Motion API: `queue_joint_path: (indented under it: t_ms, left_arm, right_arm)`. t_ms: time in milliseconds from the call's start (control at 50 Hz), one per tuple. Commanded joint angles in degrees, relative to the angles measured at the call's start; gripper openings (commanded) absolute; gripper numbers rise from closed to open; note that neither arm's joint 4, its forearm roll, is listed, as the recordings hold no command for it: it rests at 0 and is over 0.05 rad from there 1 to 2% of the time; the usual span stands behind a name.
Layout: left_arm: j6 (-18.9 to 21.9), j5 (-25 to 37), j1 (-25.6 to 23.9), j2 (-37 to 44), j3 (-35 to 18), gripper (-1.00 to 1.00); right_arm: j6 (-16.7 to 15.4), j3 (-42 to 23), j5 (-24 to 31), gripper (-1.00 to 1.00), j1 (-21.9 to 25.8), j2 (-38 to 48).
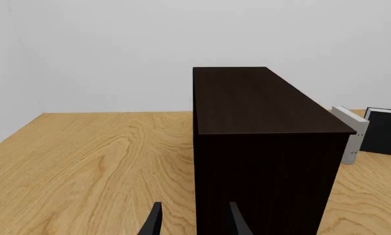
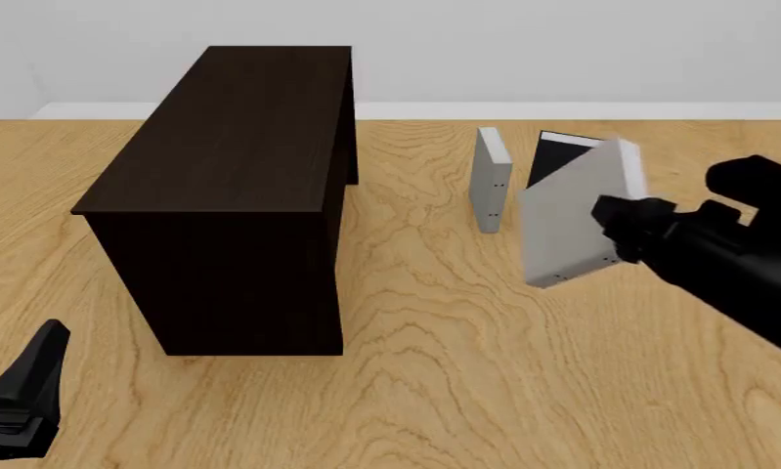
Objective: Pick up the book on the right and place it under the cabinet shelf.
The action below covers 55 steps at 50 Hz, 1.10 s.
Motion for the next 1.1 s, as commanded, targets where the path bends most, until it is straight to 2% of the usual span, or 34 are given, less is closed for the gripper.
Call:
queue_joint_path:
  t_ms: [20,360,560,960,1100]
  left_arm:
    - [0.0,0.1,0.0,0.0,-0.1,1.00]
    - [0.0,0.0,0.0,0.0,-0.1,1.00]
    - [0.0,0.0,0.0,0.0,0.0,1.00]
    - [0.0,0.0,0.0,0.0,0.0,1.00]
    - [0.0,-0.1,0.0,0.0,0.0,1.00]
  right_arm:
    - [4.3,0.4,-5.7,-1.00,2.5,1.0]
    - [5.1,-0.6,-13.8,-1.00,6.1,8.9]
    - [9.2,-1.1,-19.4,-1.00,10.1,14.1]
    - [15.9,-2.6,-32.4,-1.00,7.6,24.9]
    - [17.5,-2.6,-35.6,-1.00,8.5,27.7]
